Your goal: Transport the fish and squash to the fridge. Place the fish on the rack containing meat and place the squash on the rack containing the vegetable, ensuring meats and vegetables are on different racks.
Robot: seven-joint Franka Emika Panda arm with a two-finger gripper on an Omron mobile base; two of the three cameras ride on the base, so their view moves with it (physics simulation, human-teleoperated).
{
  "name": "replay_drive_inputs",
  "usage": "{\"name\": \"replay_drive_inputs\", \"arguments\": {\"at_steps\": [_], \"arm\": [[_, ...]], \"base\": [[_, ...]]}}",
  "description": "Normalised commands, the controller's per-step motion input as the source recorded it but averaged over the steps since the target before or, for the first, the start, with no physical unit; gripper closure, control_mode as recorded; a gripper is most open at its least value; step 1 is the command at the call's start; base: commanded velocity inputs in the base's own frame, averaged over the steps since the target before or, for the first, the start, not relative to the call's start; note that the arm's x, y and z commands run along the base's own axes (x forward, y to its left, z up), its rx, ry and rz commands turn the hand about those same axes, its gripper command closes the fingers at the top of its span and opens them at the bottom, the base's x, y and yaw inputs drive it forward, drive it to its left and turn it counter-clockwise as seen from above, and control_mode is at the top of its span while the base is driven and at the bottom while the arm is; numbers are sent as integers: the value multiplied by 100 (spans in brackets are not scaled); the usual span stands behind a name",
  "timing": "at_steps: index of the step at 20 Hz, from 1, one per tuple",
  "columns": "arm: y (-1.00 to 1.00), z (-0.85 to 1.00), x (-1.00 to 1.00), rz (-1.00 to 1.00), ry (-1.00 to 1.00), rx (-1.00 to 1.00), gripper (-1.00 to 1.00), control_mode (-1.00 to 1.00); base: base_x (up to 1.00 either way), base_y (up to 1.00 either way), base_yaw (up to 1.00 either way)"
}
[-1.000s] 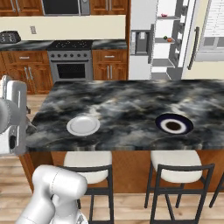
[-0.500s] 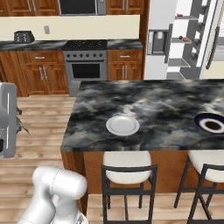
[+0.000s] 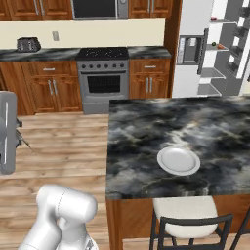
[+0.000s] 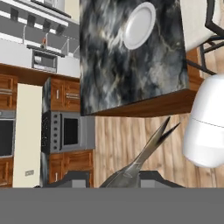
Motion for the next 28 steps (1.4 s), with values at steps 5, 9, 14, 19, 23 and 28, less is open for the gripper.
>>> {"name": "replay_drive_inputs", "arguments": {"at_steps": [5,9,14,19,23,28], "arm": [[0,0,0,0,0,0,100,100],[0,0,0,0,0,0,100,100],[0,0,0,0,0,0,100,100],[0,0,0,0,0,0,100,100],[0,0,0,0,0,0,100,100],[0,0,0,0,0,0,100,100]], "base": [[100,100,-1],[100,100,-9],[-36,100,-5],[5,100,5],[57,62,65],[42,-2,95]]}}
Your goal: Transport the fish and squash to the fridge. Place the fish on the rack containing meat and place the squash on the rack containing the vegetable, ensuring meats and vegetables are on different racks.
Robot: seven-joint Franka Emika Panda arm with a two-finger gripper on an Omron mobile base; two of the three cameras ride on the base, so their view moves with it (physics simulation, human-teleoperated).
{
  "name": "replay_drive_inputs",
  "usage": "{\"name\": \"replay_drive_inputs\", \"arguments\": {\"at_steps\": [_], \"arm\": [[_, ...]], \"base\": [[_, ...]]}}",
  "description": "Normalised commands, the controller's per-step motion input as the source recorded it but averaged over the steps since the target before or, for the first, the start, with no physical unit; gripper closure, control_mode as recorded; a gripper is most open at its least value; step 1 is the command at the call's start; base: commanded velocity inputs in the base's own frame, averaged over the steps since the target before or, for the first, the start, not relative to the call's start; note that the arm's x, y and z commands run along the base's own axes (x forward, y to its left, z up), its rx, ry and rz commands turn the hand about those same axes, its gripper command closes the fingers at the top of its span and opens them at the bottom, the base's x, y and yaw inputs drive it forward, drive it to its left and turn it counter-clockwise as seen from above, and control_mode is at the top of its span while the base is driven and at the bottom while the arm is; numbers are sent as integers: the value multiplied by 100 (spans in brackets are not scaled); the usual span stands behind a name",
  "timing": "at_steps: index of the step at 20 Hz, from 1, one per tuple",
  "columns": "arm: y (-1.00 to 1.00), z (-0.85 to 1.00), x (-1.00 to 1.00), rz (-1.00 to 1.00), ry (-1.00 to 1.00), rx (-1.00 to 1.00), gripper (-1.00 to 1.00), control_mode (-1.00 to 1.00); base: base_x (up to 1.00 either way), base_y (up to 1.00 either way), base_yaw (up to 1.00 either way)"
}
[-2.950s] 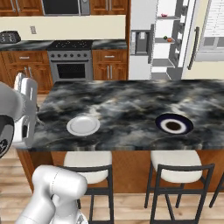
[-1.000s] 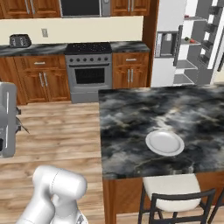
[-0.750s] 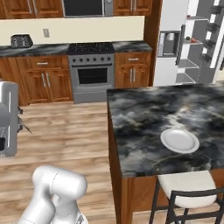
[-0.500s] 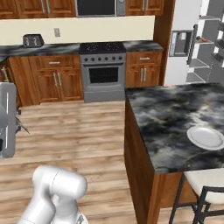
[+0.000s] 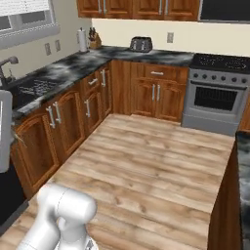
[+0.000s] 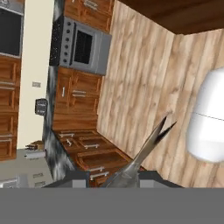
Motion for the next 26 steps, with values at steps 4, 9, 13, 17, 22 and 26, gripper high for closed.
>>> {"name": "replay_drive_inputs", "arguments": {"at_steps": [4,9,13,17,22,26], "arm": [[0,0,0,0,0,0,100,100],[0,0,0,0,0,0,100,100],[0,0,0,0,0,0,100,100],[0,0,0,0,0,0,100,100],[0,0,0,0,0,0,100,100],[0,0,0,0,0,0,100,100]], "base": [[100,-67,26],[100,-49,-1],[100,4,-7],[100,-7,-6],[100,-63,-1],[100,-81,0]]}}
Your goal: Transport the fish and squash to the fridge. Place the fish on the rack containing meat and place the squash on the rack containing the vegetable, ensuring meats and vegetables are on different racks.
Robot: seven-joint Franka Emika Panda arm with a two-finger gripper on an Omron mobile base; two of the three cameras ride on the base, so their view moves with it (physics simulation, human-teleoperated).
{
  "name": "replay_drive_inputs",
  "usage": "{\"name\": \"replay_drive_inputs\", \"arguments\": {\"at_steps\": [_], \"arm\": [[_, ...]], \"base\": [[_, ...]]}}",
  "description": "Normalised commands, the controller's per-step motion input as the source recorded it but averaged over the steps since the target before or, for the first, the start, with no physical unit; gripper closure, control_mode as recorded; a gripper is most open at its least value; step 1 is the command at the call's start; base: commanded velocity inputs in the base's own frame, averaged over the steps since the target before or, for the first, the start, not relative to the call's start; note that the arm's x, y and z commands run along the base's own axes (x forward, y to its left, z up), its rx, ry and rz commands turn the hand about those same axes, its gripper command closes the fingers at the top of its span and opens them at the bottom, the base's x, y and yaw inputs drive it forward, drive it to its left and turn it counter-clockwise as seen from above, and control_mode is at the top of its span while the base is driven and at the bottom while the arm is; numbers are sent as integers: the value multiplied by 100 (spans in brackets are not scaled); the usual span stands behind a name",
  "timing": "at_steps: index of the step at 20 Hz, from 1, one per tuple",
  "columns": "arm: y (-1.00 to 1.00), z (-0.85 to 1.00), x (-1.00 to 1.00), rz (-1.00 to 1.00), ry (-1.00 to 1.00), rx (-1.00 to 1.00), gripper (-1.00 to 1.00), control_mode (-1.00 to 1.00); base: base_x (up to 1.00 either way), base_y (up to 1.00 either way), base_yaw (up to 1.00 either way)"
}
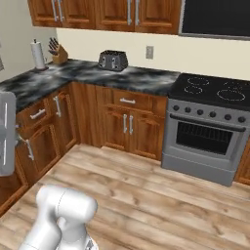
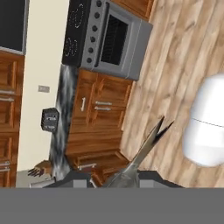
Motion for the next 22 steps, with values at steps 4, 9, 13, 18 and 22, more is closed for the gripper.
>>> {"name": "replay_drive_inputs", "arguments": {"at_steps": [4,9,13,18,22], "arm": [[0,0,0,0,0,0,100,100],[0,0,0,0,0,0,100,100],[0,0,0,0,0,0,100,100],[0,0,0,0,0,0,100,100],[0,0,0,0,0,0,100,100]], "base": [[100,-96,0],[100,-81,-2],[100,-89,-2],[52,-100,-14],[83,-75,-10]]}}
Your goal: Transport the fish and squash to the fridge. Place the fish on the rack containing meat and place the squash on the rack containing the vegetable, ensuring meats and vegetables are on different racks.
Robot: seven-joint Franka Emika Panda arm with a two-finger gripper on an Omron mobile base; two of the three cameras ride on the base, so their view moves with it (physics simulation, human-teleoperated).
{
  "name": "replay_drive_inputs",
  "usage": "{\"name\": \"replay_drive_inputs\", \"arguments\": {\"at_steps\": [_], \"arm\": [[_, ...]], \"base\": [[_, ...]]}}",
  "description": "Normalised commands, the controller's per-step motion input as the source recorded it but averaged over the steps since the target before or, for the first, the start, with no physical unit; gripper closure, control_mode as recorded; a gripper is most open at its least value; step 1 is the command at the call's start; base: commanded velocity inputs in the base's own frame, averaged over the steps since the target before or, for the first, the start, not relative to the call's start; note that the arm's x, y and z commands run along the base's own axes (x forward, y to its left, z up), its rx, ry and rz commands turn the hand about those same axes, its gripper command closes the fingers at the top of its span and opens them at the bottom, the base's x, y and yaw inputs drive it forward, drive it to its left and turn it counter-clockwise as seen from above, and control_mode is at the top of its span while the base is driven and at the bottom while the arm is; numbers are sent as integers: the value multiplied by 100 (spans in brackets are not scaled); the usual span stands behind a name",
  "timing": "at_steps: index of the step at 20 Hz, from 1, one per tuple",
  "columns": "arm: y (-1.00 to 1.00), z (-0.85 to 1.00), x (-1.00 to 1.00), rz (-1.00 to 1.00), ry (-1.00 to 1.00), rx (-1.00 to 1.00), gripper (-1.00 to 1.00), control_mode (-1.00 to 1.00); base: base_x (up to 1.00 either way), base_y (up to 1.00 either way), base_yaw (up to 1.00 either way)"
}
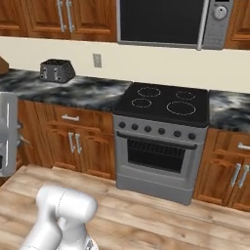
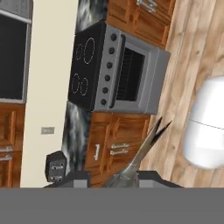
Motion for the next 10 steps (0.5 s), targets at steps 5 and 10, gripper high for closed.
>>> {"name": "replay_drive_inputs", "arguments": {"at_steps": [5,10], "arm": [[0,0,0,0,0,0,100,100],[0,0,0,0,0,0,100,100]], "base": [[100,52,-7],[56,-68,0]]}}
